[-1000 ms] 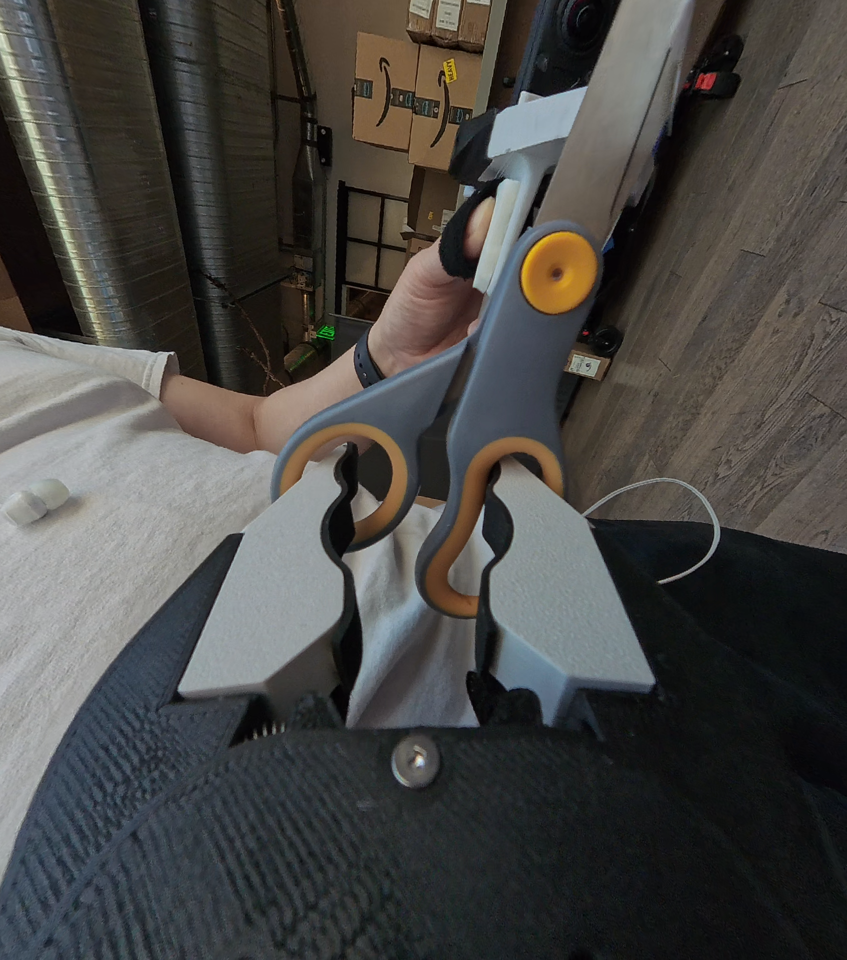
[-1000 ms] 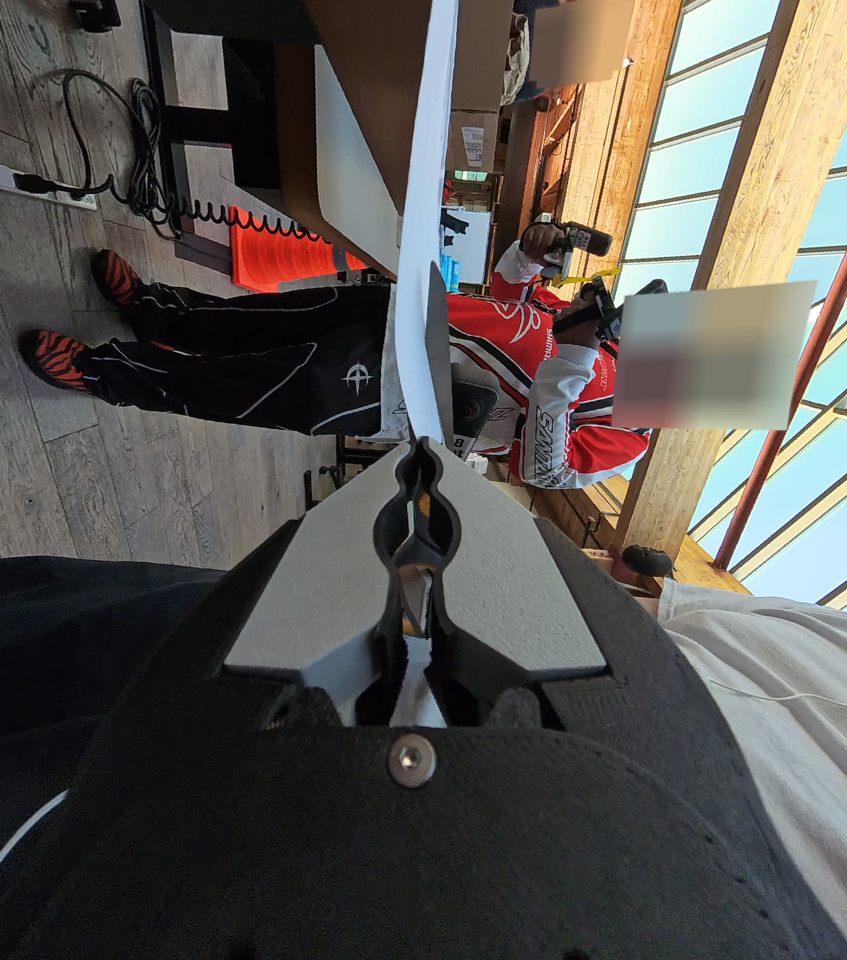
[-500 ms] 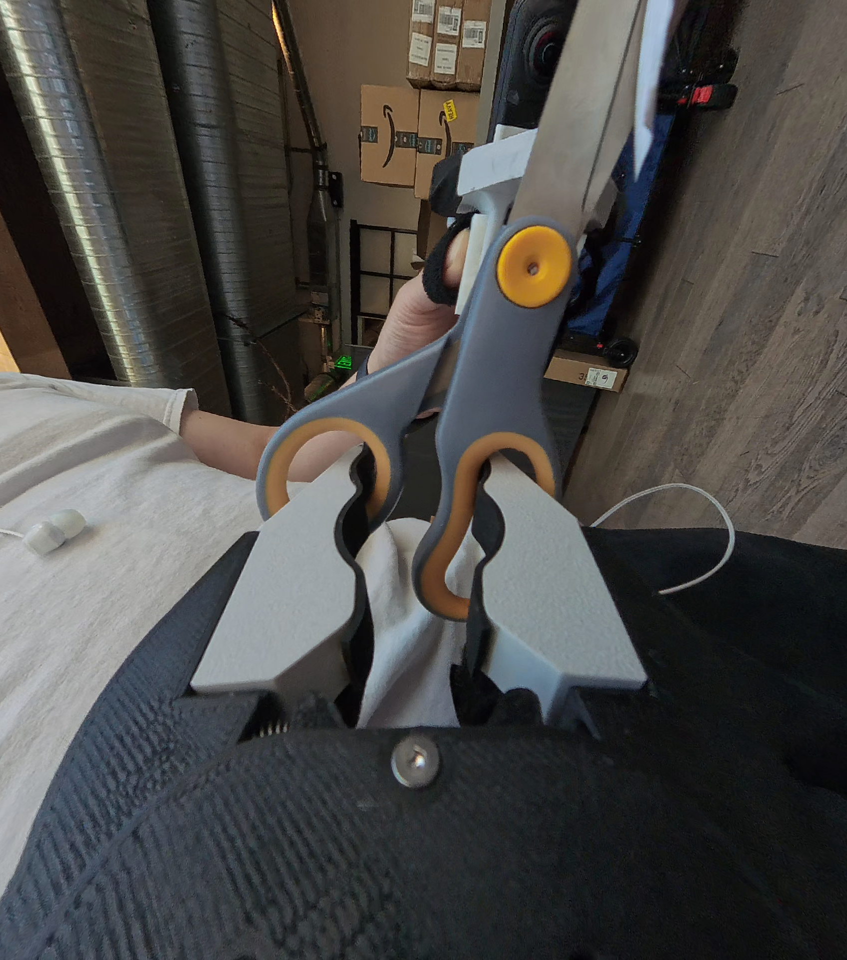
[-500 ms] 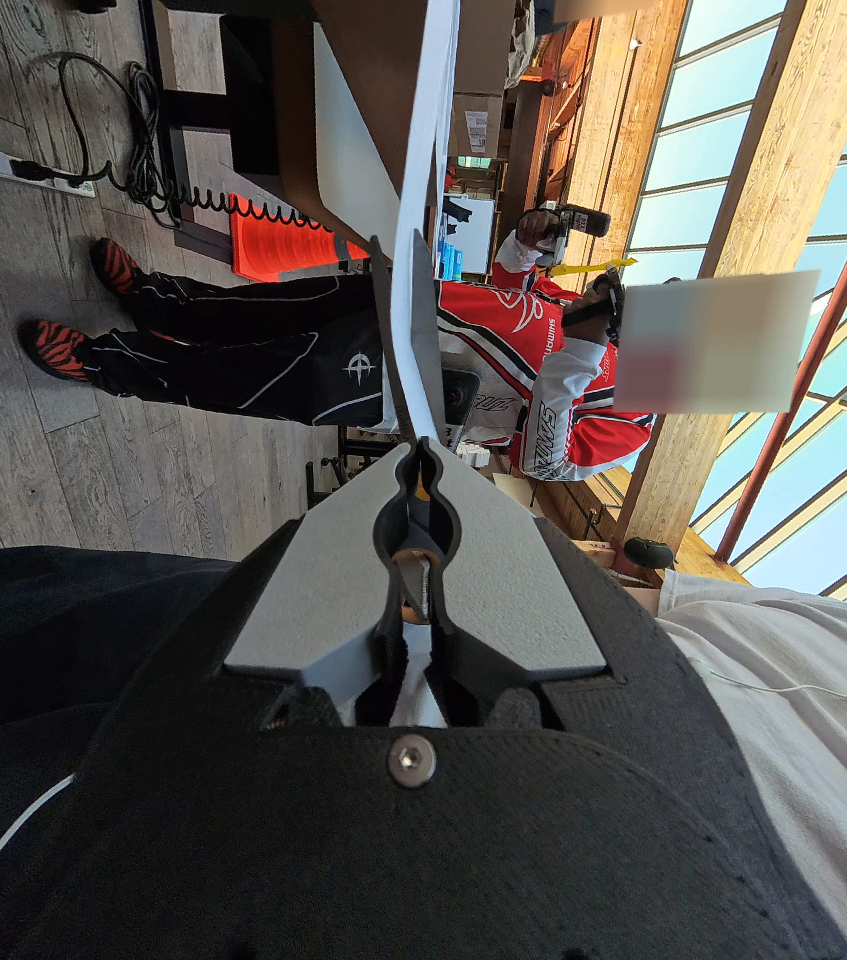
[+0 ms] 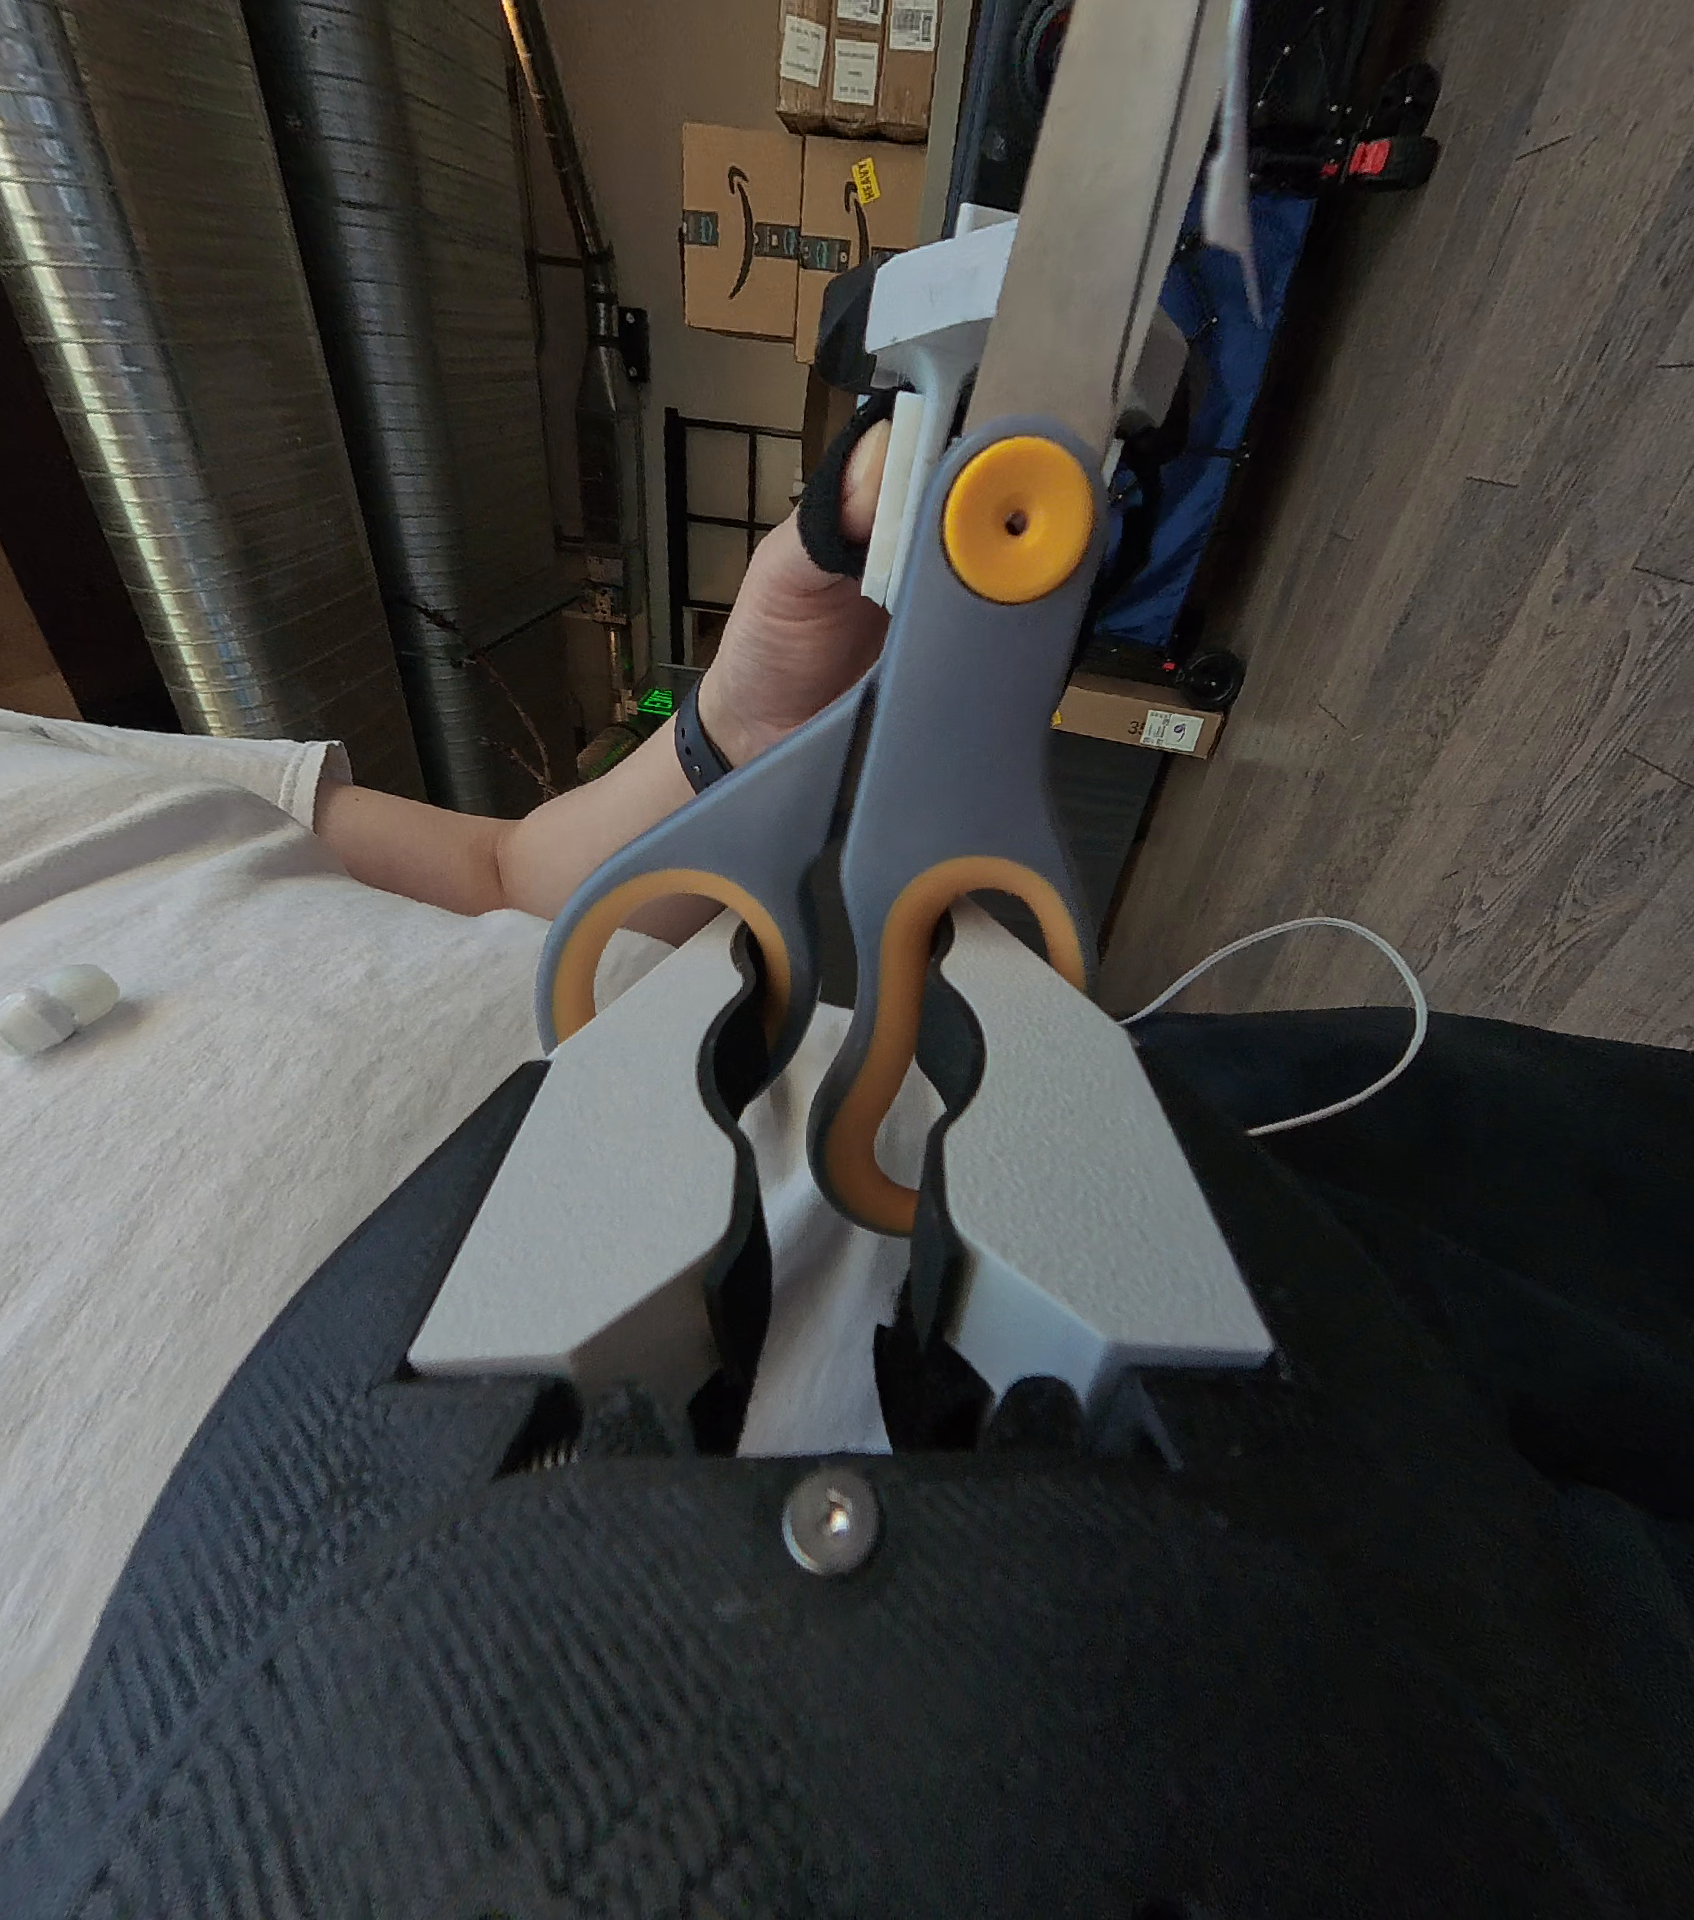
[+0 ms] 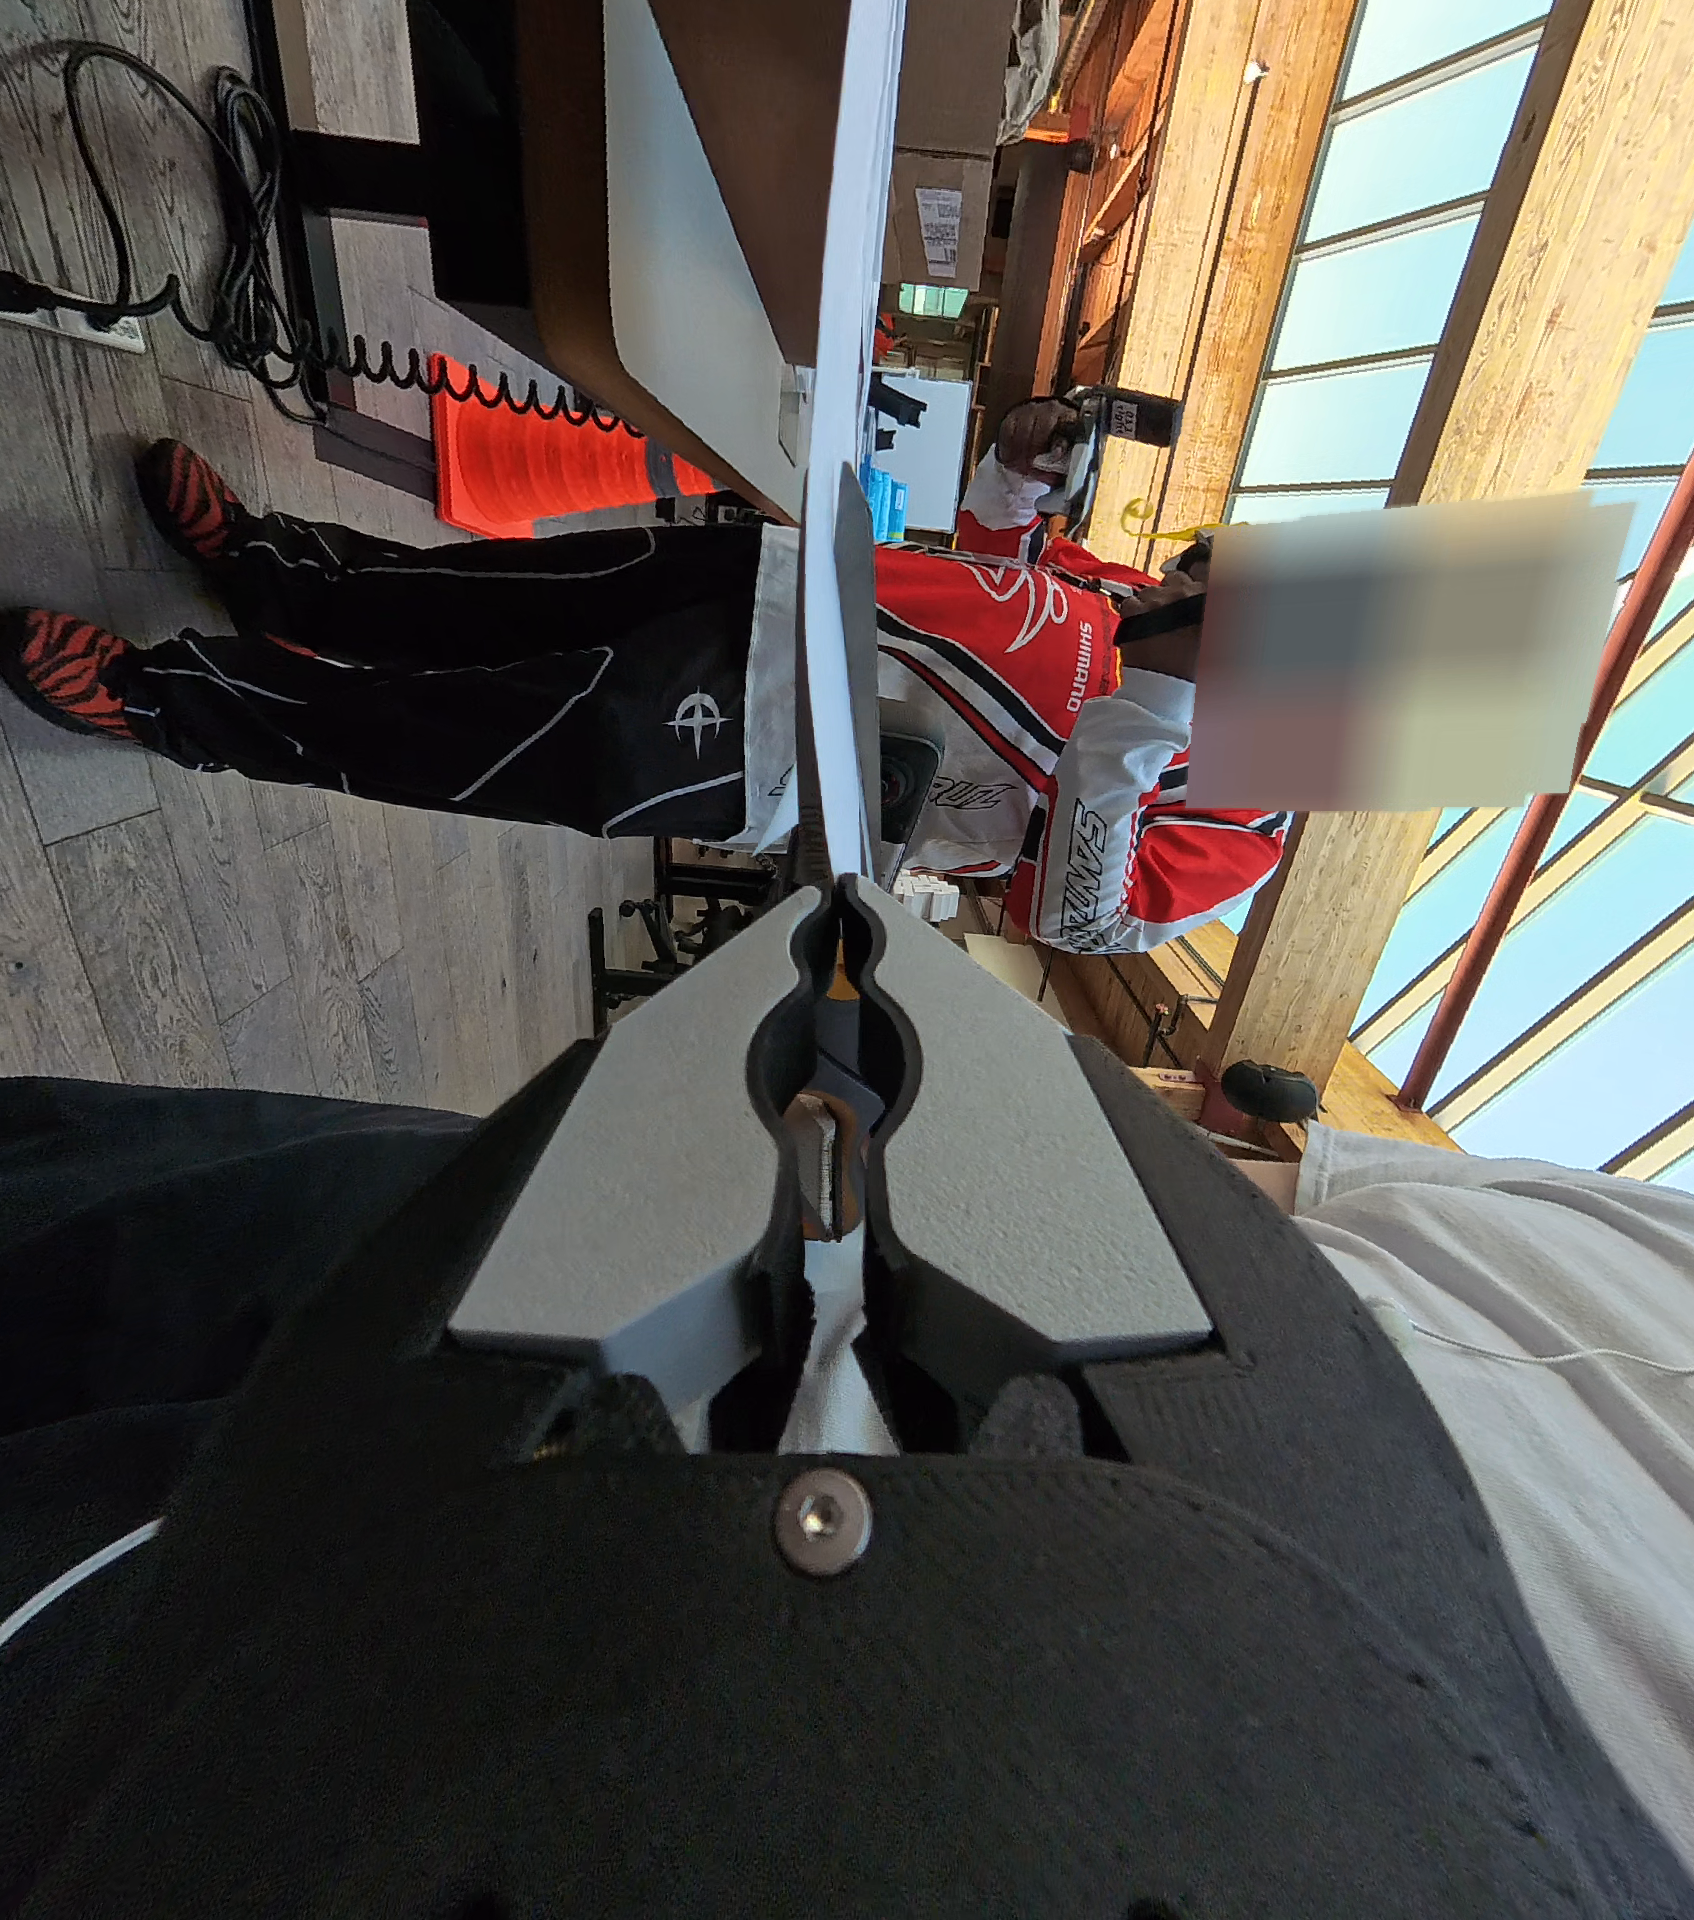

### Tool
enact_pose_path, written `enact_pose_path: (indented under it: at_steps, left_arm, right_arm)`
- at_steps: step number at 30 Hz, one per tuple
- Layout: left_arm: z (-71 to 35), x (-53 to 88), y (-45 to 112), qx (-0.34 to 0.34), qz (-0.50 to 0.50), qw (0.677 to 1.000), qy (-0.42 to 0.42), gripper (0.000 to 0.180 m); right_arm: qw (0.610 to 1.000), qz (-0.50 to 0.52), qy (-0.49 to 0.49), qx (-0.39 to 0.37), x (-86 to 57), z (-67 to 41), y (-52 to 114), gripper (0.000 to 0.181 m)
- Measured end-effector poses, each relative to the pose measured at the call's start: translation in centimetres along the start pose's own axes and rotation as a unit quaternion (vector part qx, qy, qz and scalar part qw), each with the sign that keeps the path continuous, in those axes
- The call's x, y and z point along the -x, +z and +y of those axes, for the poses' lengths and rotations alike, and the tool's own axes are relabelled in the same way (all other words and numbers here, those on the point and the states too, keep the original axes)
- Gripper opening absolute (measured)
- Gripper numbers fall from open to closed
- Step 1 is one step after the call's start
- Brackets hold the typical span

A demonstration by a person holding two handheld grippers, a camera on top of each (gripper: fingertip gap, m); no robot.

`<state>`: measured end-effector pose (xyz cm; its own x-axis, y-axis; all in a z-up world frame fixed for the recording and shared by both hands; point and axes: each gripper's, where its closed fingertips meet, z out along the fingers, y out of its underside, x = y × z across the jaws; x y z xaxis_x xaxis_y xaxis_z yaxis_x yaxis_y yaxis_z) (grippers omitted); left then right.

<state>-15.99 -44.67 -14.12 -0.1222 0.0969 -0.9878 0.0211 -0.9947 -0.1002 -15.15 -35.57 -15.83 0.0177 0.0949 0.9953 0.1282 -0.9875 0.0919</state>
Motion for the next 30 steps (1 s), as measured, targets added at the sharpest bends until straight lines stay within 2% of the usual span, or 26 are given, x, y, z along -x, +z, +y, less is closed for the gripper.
enact_pose_path:
  at_steps: [1, 2, 3, 4, 5, 11, 13, 18, 22, 30]
  left_arm:
    - [0.1, 0.0, -0.1, 0.002, 0.000, 1.000, -0.001, 0.022]
    - [0.2, 0.1, -0.1, 0.002, -0.001, 1.000, -0.003, 0.022]
    - [0.2, 0.4, -0.2, 0.000, -0.006, 1.000, -0.004, 0.022]
    - [0.2, 0.6, -0.3, -0.001, -0.011, 1.000, -0.003, 0.022]
    - [0.3, 0.8, -0.3, 0.000, -0.014, 1.000, -0.005, 0.022]
    - [1.3, 1.2, -0.4, 0.018, -0.022, 1.000, -0.007, 0.022]
    - [1.6, 1.1, -0.5, 0.019, -0.019, 1.000, -0.007, 0.022]
    - [1.9, 0.7, -0.4, 0.007, -0.006, 1.000, -0.009, 0.023]
    - [2.2, 0.8, -0.1, 0.002, -0.009, 1.000, -0.004, 0.034]
    - [2.1, 1.2, 0.1, -0.001, -0.007, 1.000, -0.026, 0.037]
  right_arm:
    - [1.000, 0.006, -0.001, -0.001, -0.2, 0.1, -0.1, 0.000]
    - [1.000, 0.011, -0.005, -0.004, -0.3, 0.0, -0.2, 0.013]
    - [1.000, 0.011, -0.013, -0.011, -0.1, -0.2, -0.4, 0.035]
    - [1.000, 0.009, -0.019, -0.015, 0.1, -0.5, -0.6, 0.048]
    - [1.000, 0.005, -0.019, -0.020, 0.4, -0.9, -0.8, 0.052]
    - [0.999, 0.027, -0.005, -0.036, -0.6, -3.4, 0.0, 0.026]
    - [0.999, 0.038, -0.006, -0.038, -0.9, -3.4, 0.5, 0.000]
    - [0.999, 0.023, -0.010, -0.036, -0.3, -3.0, 0.9, 0.000]
    - [1.000, 0.005, -0.004, -0.018, 0.1, -2.5, 0.4, 0.000]
    - [1.000, 0.008, 0.006, -0.013, -0.2, -2.2, 0.0, 0.000]
